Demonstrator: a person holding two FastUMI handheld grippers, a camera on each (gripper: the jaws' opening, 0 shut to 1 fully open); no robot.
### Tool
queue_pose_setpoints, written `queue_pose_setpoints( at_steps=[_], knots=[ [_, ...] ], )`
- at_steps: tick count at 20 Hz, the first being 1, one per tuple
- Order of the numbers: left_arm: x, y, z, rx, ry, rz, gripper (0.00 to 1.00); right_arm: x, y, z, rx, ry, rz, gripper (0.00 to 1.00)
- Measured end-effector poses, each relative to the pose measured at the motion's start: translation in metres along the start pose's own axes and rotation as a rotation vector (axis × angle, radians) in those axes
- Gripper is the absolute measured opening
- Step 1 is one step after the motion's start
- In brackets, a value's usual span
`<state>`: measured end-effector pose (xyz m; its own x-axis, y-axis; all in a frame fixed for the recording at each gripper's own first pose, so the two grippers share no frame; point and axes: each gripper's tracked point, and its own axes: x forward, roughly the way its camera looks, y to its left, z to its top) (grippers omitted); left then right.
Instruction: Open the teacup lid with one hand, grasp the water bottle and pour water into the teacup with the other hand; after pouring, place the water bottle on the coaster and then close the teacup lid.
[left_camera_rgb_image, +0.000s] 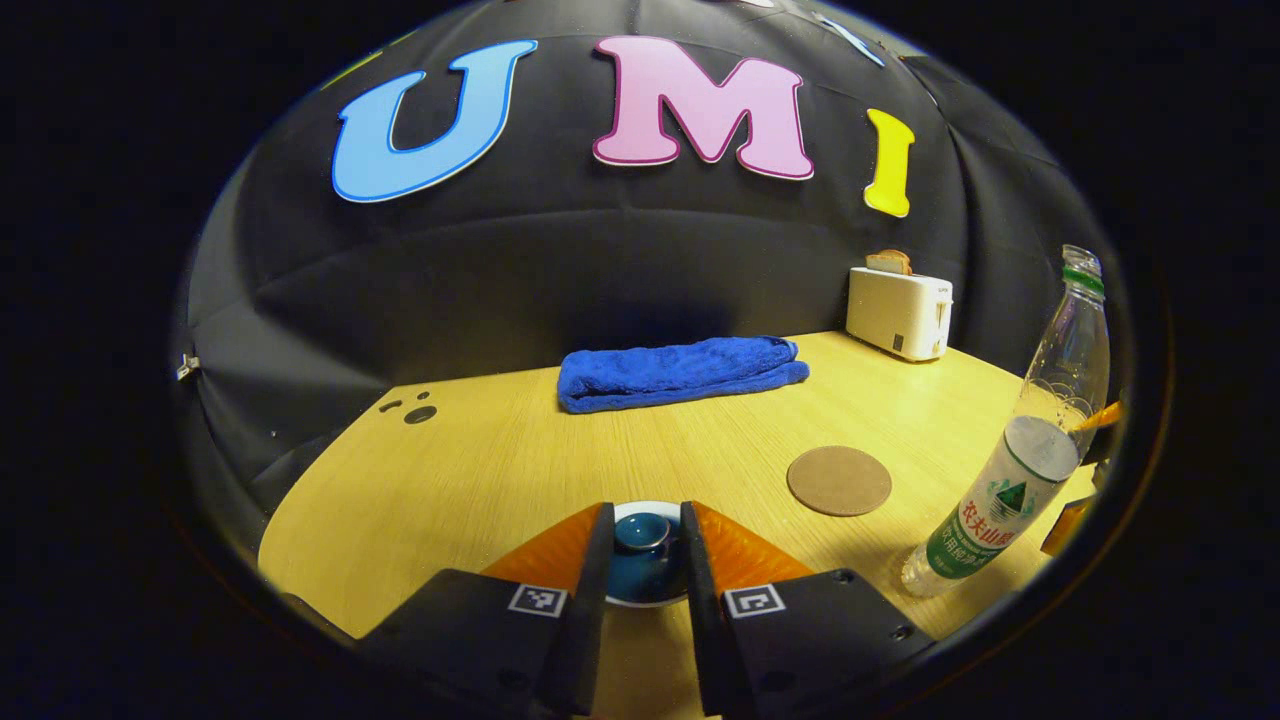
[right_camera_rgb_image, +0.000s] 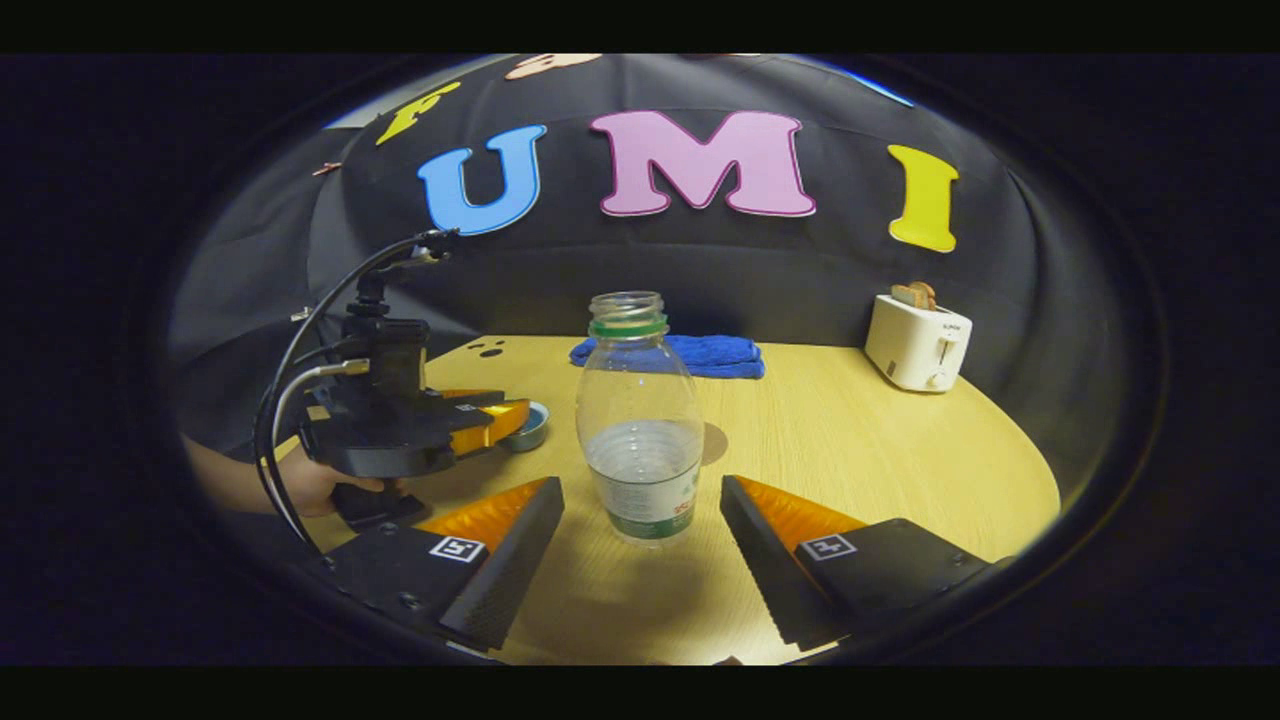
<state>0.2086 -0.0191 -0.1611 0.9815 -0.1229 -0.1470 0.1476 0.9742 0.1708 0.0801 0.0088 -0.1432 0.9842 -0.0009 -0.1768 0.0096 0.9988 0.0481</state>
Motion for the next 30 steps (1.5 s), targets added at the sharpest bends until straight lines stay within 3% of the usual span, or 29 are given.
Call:
queue_pose_setpoints(
  at_steps=[2,3,5,12,15,17,18,22,26,30],
  knots=[
    [0.001,0.001,0.001,0.023,0.006,0.01,0.33,0.004,0.0,-0.001,-0.004,-0.006,-0.002,0.98],
    [0.001,0.001,0.001,0.036,0.01,0.018,0.38,0.006,-0.001,-0.003,-0.008,-0.007,-0.004,0.98],
    [0.001,0.0,0.004,0.046,0.004,0.028,0.31,0.012,-0.001,-0.003,0.001,-0.013,-0.005,0.98],
    [-0.012,0.005,0.02,-0.045,-0.051,0.037,0.22,0.027,0.006,-0.001,0.005,-0.033,0.0,0.98],
    [-0.026,0.011,0.032,-0.05,-0.079,0.044,0.29,0.032,0.004,0.002,0.002,-0.047,-0.012,0.98],
    [-0.037,0.015,0.035,-0.056,-0.093,0.05,0.22,0.037,0.003,0.001,0.005,-0.049,-0.02,0.98],
    [-0.043,0.017,0.035,-0.059,-0.096,0.056,0.25,0.04,0.001,0.001,0.01,-0.052,-0.025,0.98],
    [-0.061,0.028,0.03,-0.097,-0.094,0.082,0.22,0.047,0.004,0.007,0.024,-0.077,-0.031,0.98],
    [-0.071,0.037,0.015,-0.123,-0.075,0.11,0.25,0.053,0.003,0.015,0.009,-0.112,-0.041,0.97],
    [-0.079,0.045,0.004,-0.141,-0.063,0.129,0.29,0.058,-0.001,0.019,0.008,-0.135,-0.045,0.81]
  ],
)
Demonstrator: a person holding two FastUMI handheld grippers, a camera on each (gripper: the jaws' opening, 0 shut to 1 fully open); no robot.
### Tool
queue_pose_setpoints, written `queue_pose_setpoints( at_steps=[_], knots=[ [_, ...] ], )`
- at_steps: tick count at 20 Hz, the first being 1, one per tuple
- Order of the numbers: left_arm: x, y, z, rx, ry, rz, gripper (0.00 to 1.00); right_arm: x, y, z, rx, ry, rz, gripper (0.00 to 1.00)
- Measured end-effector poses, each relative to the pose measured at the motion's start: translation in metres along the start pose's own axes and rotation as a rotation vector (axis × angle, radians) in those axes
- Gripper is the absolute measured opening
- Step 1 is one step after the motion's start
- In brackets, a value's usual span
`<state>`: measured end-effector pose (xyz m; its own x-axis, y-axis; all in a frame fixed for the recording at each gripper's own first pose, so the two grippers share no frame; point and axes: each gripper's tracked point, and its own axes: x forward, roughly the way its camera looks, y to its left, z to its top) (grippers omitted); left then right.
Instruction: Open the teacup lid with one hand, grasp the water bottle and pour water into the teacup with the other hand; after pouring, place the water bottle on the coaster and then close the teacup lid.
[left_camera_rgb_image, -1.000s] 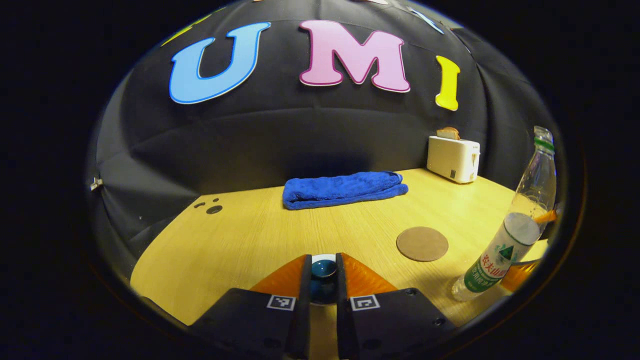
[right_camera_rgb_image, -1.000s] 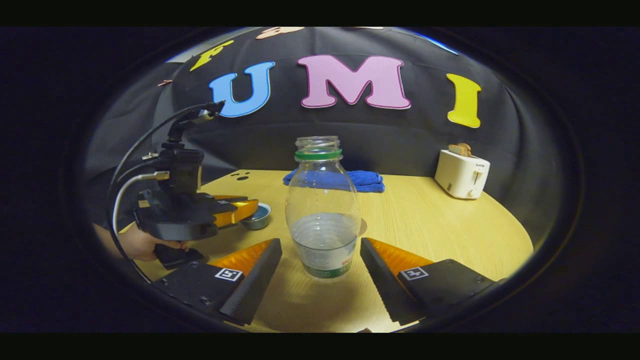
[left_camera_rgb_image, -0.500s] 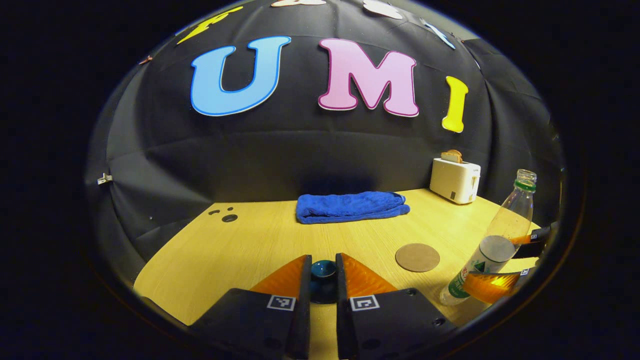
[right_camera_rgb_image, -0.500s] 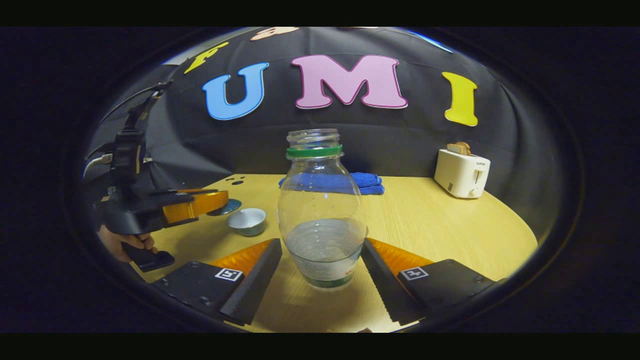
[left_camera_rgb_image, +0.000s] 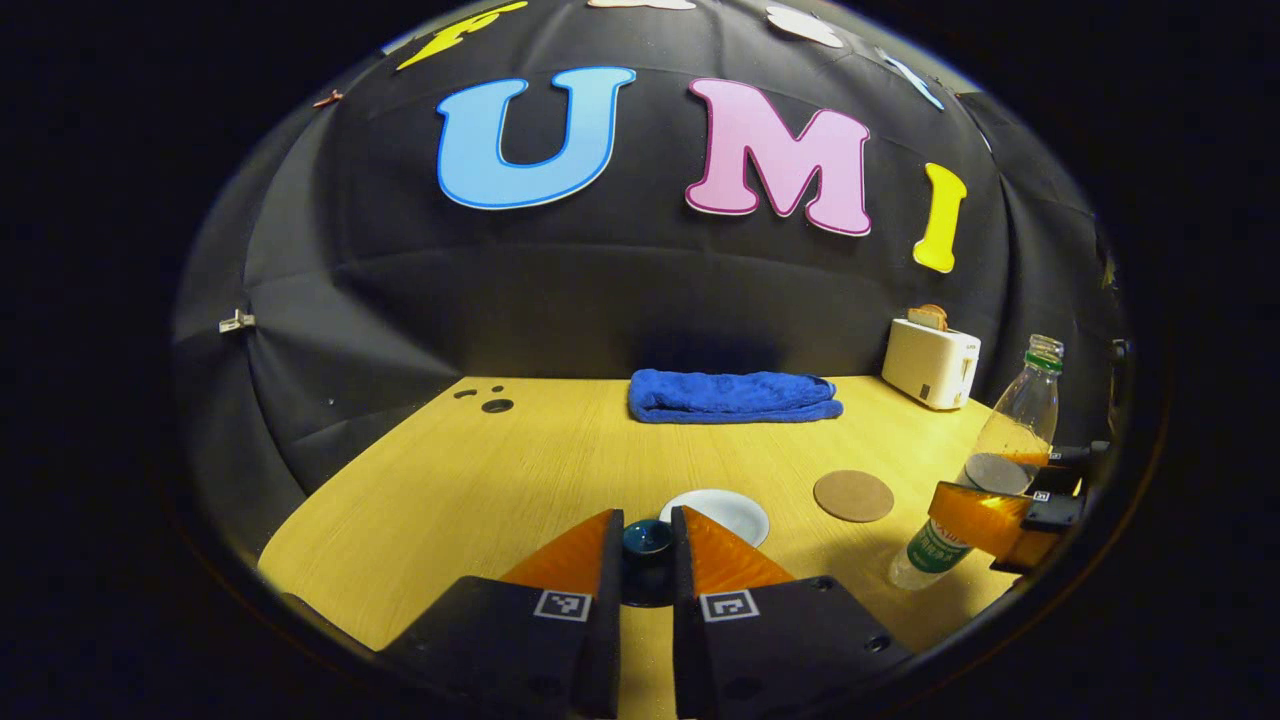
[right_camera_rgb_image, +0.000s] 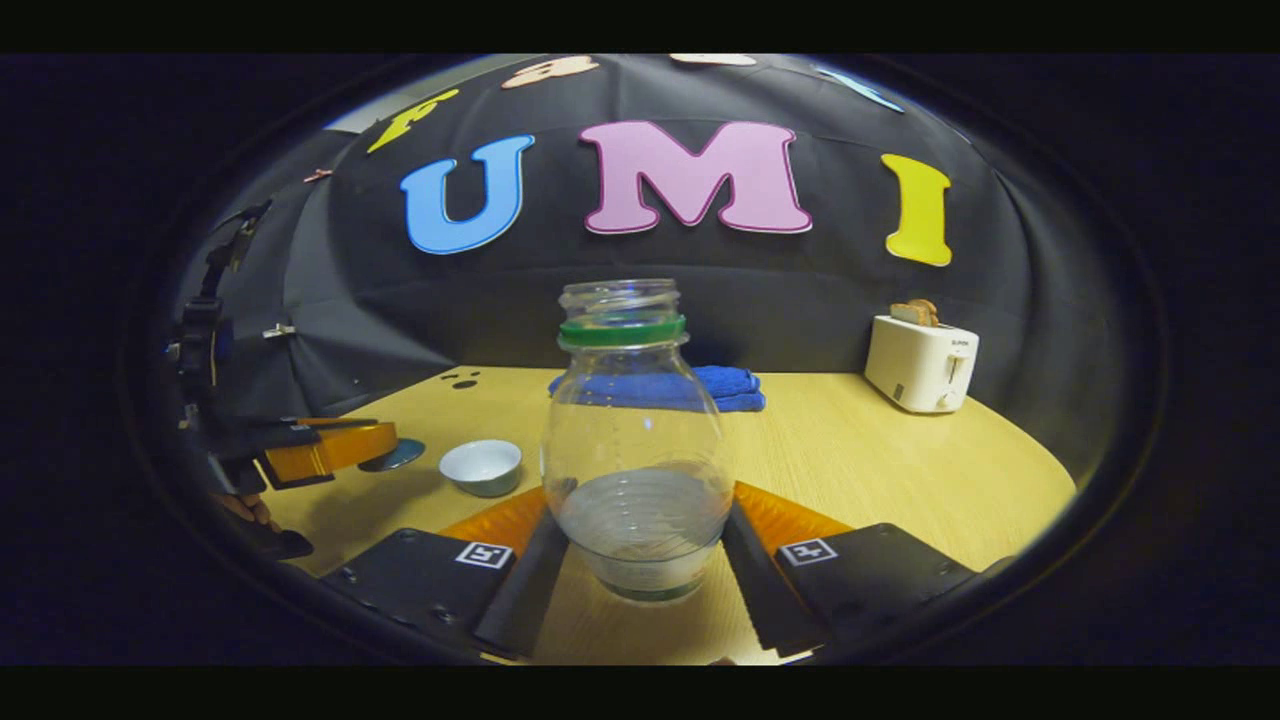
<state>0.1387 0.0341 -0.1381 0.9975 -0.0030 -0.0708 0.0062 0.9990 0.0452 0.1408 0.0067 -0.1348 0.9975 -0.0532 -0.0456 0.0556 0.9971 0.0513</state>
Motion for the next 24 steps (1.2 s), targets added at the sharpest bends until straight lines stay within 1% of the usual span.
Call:
queue_pose_setpoints(
  at_steps=[1,5,6,7,8,11,12,13,17,19,20,21,24],
  knots=[
    [-0.002,0.003,-0.002,0.001,0.005,0.006,0.25,0.0,0.002,0.0,-0.014,-0.005,0.003,0.81],
    [-0.009,0.011,-0.006,-0.001,0.006,0.027,0.25,0.003,0.01,0.001,-0.073,-0.003,0.044,0.77],
    [-0.011,0.014,-0.006,-0.003,0.005,0.032,0.25,0.006,0.011,0.001,-0.091,0.009,0.052,0.74],
    [-0.013,0.016,-0.005,-0.005,0.002,0.037,0.29,0.008,0.012,0.001,-0.118,0.019,0.059,0.7],
    [-0.015,0.018,-0.005,-0.01,-0.002,0.042,0.25,0.008,0.013,0.005,-0.151,0.023,0.07,0.72],
    [-0.023,0.025,0.001,-0.022,-0.02,0.056,0.25,0.017,0.008,0.022,-0.274,-0.009,0.073,0.72],
    [-0.025,0.027,0.001,-0.022,-0.024,0.063,0.29,0.024,0.005,0.026,-0.319,-0.011,0.069,0.72],
    [-0.028,0.03,0.003,-0.023,-0.029,0.065,0.25,0.031,0.001,0.031,-0.365,-0.013,0.063,0.72],
    [-0.036,0.041,0.009,-0.02,-0.042,0.077,0.25,0.055,-0.005,0.046,-0.591,-0.059,0.045,0.72],
    [-0.038,0.047,0.015,-0.016,-0.055,0.08,0.25,0.065,-0.003,0.045,-0.688,-0.069,0.054,0.72],
    [-0.04,0.053,0.016,-0.01,-0.06,0.088,0.29,0.072,0.002,0.041,-0.725,-0.069,0.063,0.72],
    [-0.041,0.058,0.017,-0.008,-0.063,0.093,0.25,0.076,0.005,0.039,-0.761,-0.071,0.072,0.72],
    [-0.042,0.071,0.018,-0.041,-0.069,0.092,0.25,0.092,0.019,0.036,-0.888,-0.093,0.097,0.72]
  ],
)
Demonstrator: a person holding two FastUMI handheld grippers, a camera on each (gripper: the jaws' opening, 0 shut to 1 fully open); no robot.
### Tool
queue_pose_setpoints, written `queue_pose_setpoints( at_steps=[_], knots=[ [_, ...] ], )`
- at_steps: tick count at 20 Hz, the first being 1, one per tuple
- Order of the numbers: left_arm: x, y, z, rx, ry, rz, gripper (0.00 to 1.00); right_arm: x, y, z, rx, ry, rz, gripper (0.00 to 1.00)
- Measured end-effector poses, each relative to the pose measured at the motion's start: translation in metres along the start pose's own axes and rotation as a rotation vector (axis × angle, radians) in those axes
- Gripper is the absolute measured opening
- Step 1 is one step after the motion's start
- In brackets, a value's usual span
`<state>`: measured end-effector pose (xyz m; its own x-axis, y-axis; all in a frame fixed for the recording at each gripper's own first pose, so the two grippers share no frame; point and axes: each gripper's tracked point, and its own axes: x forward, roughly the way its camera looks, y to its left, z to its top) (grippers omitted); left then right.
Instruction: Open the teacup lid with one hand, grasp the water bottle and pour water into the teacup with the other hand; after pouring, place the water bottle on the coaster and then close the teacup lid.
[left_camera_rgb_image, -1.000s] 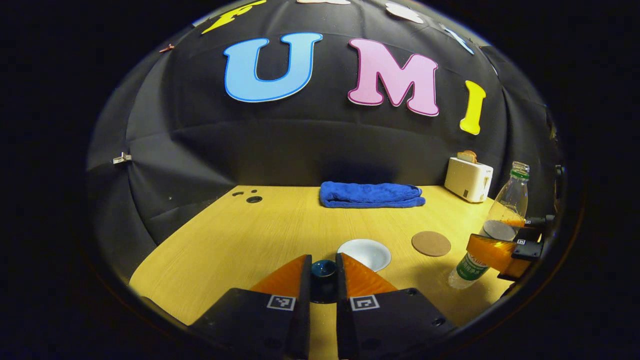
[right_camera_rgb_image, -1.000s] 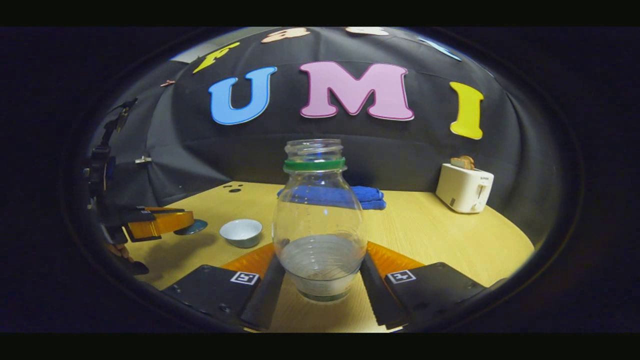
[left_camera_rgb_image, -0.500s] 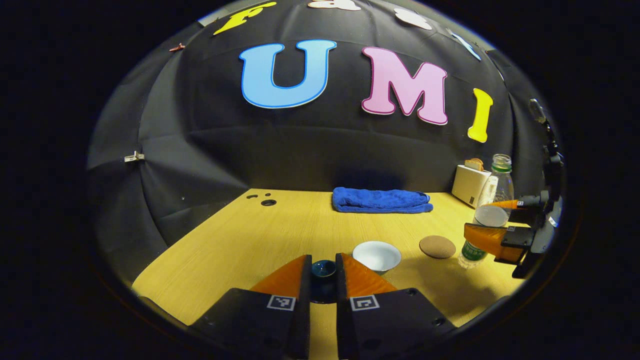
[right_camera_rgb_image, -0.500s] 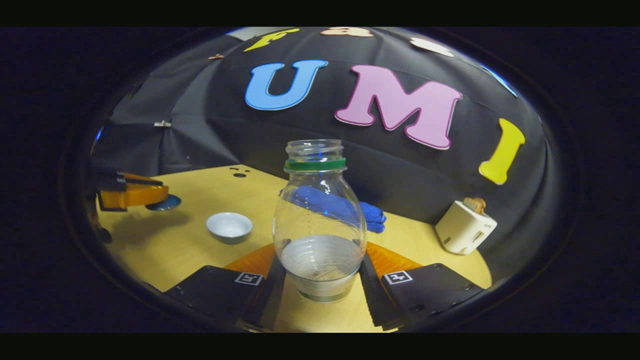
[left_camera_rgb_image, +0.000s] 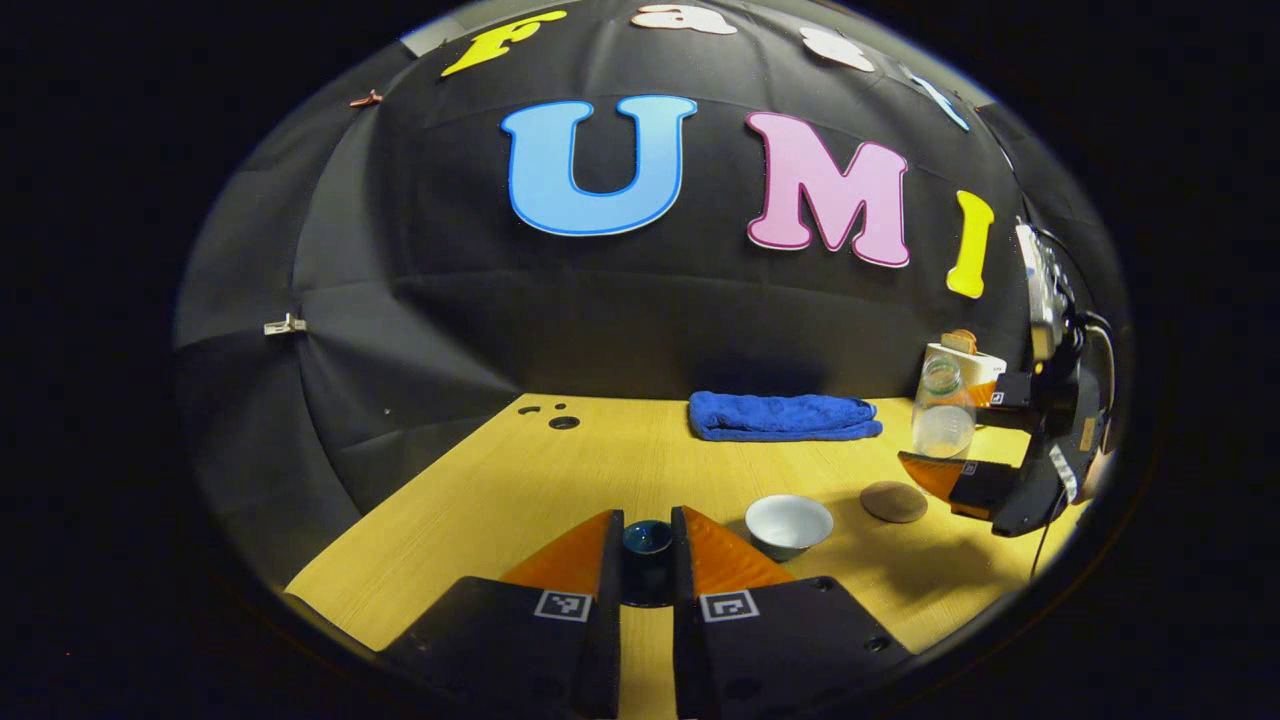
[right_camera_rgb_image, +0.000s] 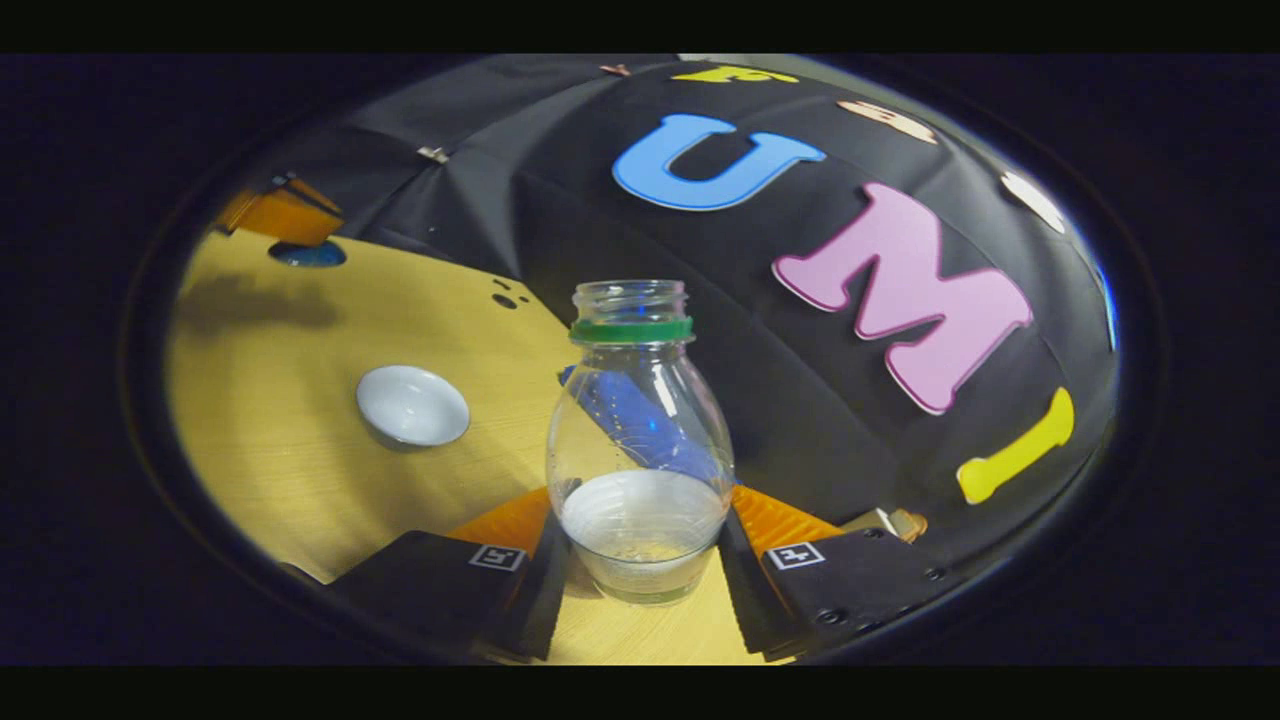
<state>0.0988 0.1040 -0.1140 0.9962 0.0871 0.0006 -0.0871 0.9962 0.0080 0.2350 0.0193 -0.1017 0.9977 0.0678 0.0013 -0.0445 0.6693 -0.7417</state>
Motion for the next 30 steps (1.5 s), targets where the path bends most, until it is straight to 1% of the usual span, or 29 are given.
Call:
queue_pose_setpoints(
  at_steps=[2,7,8,9,12,15,16,17,18,19,21,23,24,25,26,27,28,29,30],
  knots=[
    [0.0,0.012,-0.002,-0.022,0.005,0.007,0.25,0.012,0.005,0.007,-0.101,-0.027,0.008,0.72],
    [0.002,0.04,-0.01,-0.062,0.018,0.028,0.25,0.031,0.022,0.011,-0.254,-0.069,0.037,0.72],
    [0.002,0.044,-0.011,-0.069,0.022,0.03,0.22,0.034,0.026,0.011,-0.277,-0.073,0.04,0.72],
    [0.002,0.048,-0.012,-0.073,0.024,0.033,0.25,0.036,0.029,0.008,-0.292,-0.073,0.043,0.71],
    [0.0,0.056,-0.016,-0.074,0.032,0.033,0.25,0.045,0.031,0.004,-0.381,-0.075,0.031,0.72],
    [0.001,0.059,-0.02,-0.072,0.041,0.023,0.25,0.053,0.035,-0.007,-0.421,-0.061,0.033,0.71],
    [0.0,0.059,-0.021,-0.074,0.046,0.018,0.22,0.054,0.037,-0.008,-0.439,-0.064,0.029,0.72],
    [0.0,0.06,-0.021,-0.075,0.051,0.012,0.25,0.056,0.037,-0.007,-0.462,-0.07,0.024,0.72],
    [0.0,0.059,-0.023,-0.073,0.054,0.007,0.25,0.057,0.038,-0.008,-0.482,-0.073,0.025,0.72],
    [0.0,0.06,-0.023,-0.069,0.057,0.005,0.29,0.058,0.041,-0.011,-0.49,-0.067,0.031,0.71],
    [-0.001,0.061,-0.028,-0.06,0.076,-0.001,0.25,0.059,0.046,-0.013,-0.515,-0.067,0.039,0.71],
    [-0.003,0.061,-0.034,-0.065,0.091,-0.007,0.25,0.059,0.046,-0.012,-0.552,-0.077,0.024,0.71],
    [-0.003,0.061,-0.035,-0.072,0.096,-0.009,0.22,0.061,0.047,-0.012,-0.571,-0.08,0.024,0.72],
    [-0.003,0.062,-0.035,-0.078,0.097,-0.006,0.25,0.063,0.048,-0.012,-0.596,-0.087,0.018,0.71],
    [-0.002,0.063,-0.037,-0.08,0.1,-0.001,0.25,0.063,0.048,-0.011,-0.624,-0.096,0.013,0.71],
    [-0.002,0.065,-0.038,-0.079,0.104,0.006,0.29,0.064,0.048,-0.011,-0.649,-0.103,0.009,0.71],
    [-0.001,0.066,-0.039,-0.082,0.106,0.01,0.29,0.066,0.049,-0.012,-0.666,-0.106,0.008,0.67],
    [0.0,0.066,-0.039,-0.088,0.107,0.011,0.25,0.068,0.049,-0.015,-0.675,-0.105,0.009,0.71],
    [0.002,0.065,-0.04,-0.093,0.109,0.01,0.29,0.069,0.049,-0.016,-0.681,-0.104,0.012,0.71]
  ],
)
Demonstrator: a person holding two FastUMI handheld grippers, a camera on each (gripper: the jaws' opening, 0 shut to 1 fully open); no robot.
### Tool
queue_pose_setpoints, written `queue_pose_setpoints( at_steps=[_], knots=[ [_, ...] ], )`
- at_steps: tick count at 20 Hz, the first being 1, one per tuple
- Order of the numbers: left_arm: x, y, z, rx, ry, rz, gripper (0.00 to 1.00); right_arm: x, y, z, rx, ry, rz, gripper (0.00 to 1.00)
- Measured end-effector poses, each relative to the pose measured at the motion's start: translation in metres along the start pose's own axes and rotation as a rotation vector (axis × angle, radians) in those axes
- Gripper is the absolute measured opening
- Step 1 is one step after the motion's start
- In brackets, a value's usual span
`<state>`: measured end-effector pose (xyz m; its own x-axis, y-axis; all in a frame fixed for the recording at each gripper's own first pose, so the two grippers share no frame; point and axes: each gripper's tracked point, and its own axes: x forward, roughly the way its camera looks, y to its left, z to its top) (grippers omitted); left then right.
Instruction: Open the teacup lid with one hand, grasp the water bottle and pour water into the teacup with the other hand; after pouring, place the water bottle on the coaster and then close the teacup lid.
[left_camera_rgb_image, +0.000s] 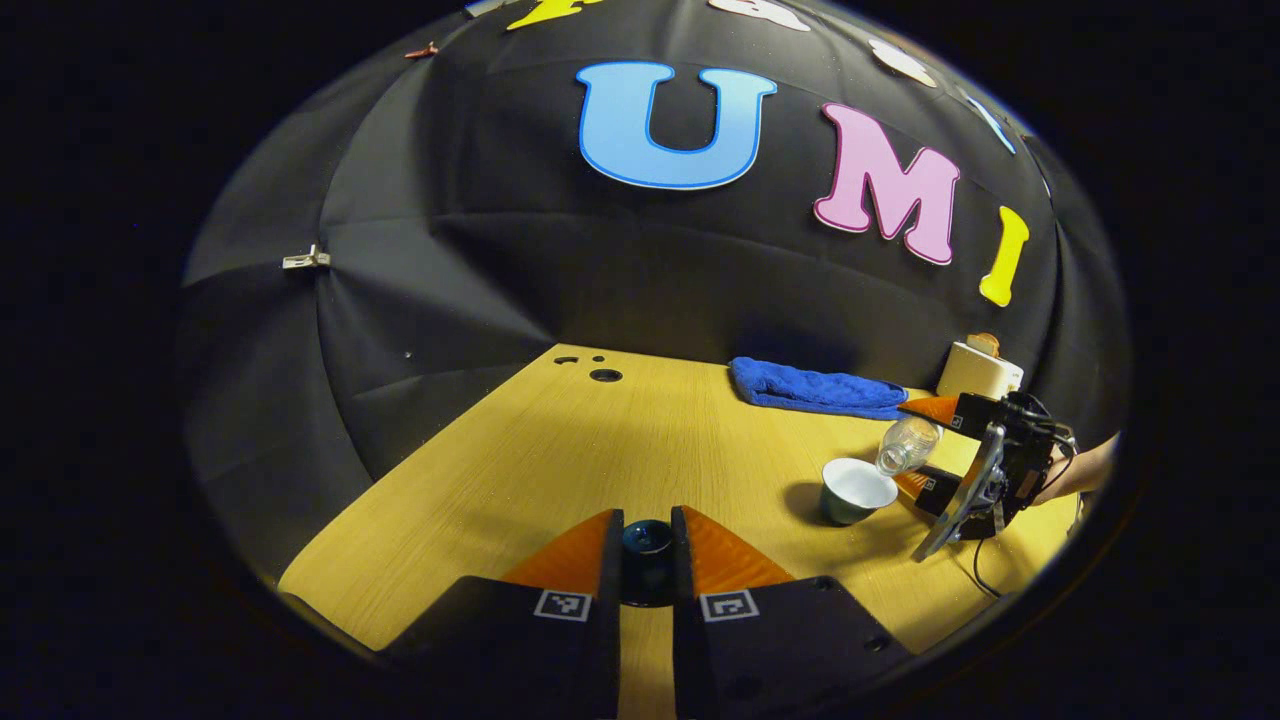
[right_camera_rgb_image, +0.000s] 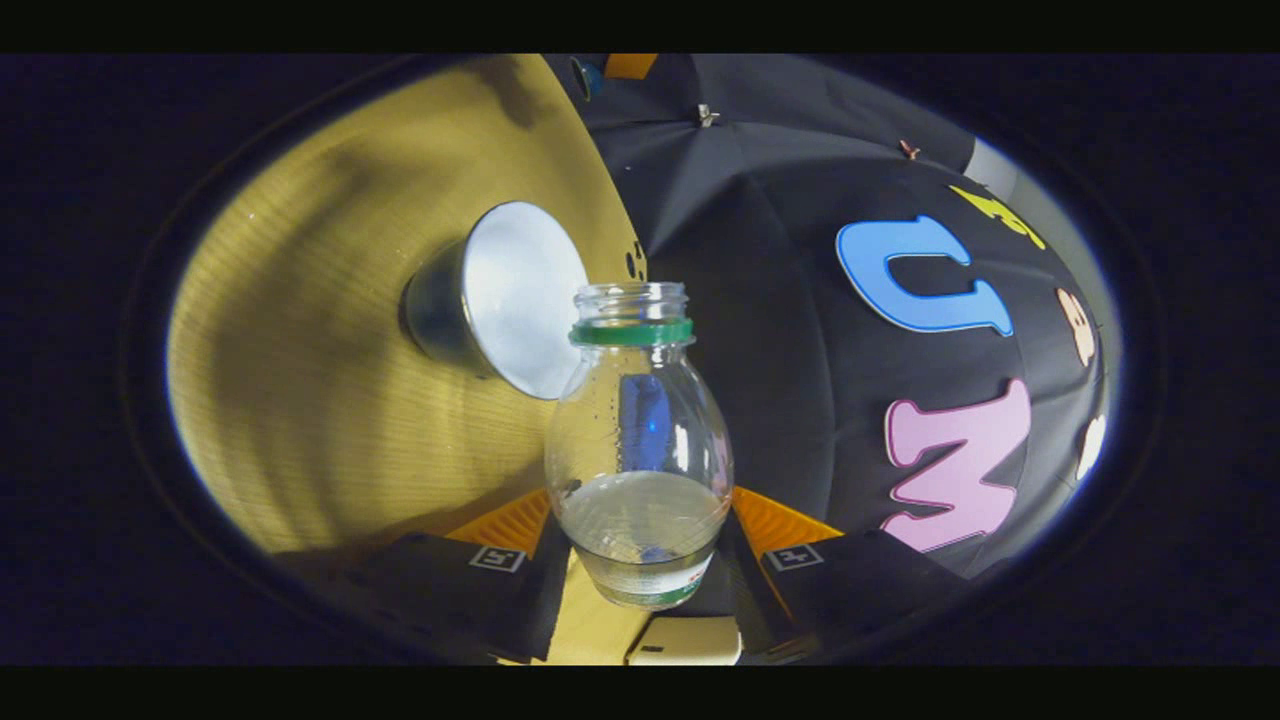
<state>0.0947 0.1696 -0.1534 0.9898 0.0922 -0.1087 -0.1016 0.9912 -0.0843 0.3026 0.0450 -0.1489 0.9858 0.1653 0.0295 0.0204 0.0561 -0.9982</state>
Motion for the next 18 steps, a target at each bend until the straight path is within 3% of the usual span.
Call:
queue_pose_setpoints(
  at_steps=[1,5,7,9,10,11,12,18],
  knots=[
    [0.001,0.0,-0.001,0.0,0.005,0.001,0.25,0.0,0.001,0.0,-0.007,-0.001,0.001,0.72],
    [0.003,0.002,-0.005,0.006,0.02,0.007,0.29,0.002,-0.003,0.001,-0.043,-0.02,-0.005,0.71],
    [0.004,0.002,-0.006,0.011,0.02,0.01,0.25,0.004,-0.006,0.001,-0.071,-0.027,-0.014,0.72],
    [0.004,0.005,-0.005,0.009,0.022,0.016,0.29,0.006,-0.009,-0.001,-0.094,-0.028,-0.029,0.67],
    [0.005,0.005,-0.006,0.004,0.025,0.018,0.25,0.007,-0.011,-0.001,-0.108,-0.029,-0.037,0.76],
    [0.006,0.005,-0.006,-0.004,0.026,0.017,0.22,0.007,-0.012,0.0,-0.12,-0.033,-0.044,0.71],
    [0.006,0.004,-0.007,-0.011,0.026,0.017,0.25,0.007,-0.014,0.0,-0.129,-0.036,-0.05,0.71],
    [0.005,0.007,-0.011,-0.035,0.033,0.021,0.25,0.01,-0.019,0.008,-0.195,-0.072,-0.072,0.71]
  ],
)
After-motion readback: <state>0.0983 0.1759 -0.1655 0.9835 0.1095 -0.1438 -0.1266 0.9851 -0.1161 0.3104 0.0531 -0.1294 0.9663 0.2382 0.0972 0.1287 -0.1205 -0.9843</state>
